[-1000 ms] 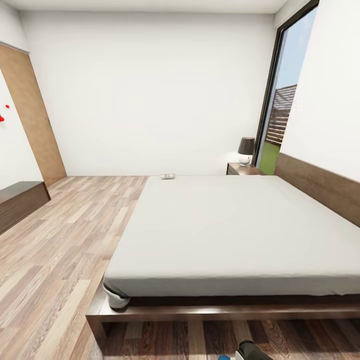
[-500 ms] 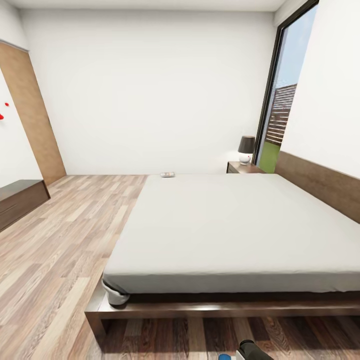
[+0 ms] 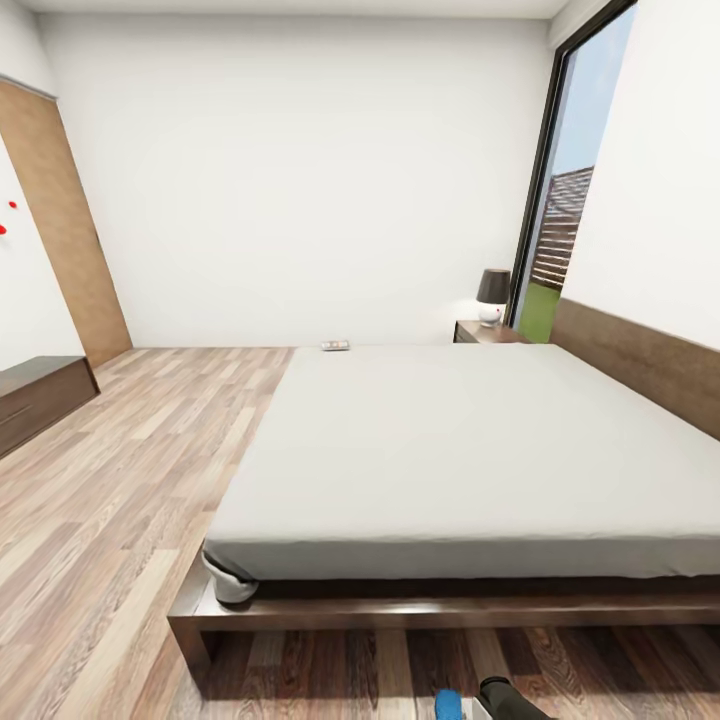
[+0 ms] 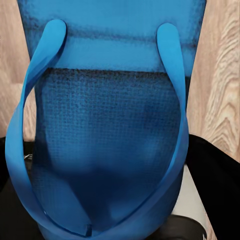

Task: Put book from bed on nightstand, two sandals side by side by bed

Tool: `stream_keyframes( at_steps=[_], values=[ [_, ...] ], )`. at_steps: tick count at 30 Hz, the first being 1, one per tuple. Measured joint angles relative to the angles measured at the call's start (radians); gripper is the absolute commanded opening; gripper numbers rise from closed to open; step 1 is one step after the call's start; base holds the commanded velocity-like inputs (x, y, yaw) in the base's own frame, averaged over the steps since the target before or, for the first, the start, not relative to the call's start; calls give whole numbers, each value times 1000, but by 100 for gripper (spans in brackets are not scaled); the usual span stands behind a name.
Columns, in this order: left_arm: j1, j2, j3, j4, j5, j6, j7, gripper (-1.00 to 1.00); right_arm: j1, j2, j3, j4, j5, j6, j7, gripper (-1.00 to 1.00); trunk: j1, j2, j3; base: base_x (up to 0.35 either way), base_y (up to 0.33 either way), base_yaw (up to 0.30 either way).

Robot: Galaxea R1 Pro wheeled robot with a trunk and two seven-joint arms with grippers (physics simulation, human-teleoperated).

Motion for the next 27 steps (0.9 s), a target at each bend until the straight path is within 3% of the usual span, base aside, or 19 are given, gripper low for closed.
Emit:
stream_keyframes(
  at_steps=[10,27],
  values=[
    [0,-1,0,0,0,0,0,-100,0,0,1,-3,5,-71,0,-100,38,-70,-31,0,0,0],
    [0,-2,1,-1,0,0,0,-100,-4,-2,3,-60,8,-89,0,-100,104,-189,-85,0,0,0]
  ],
)
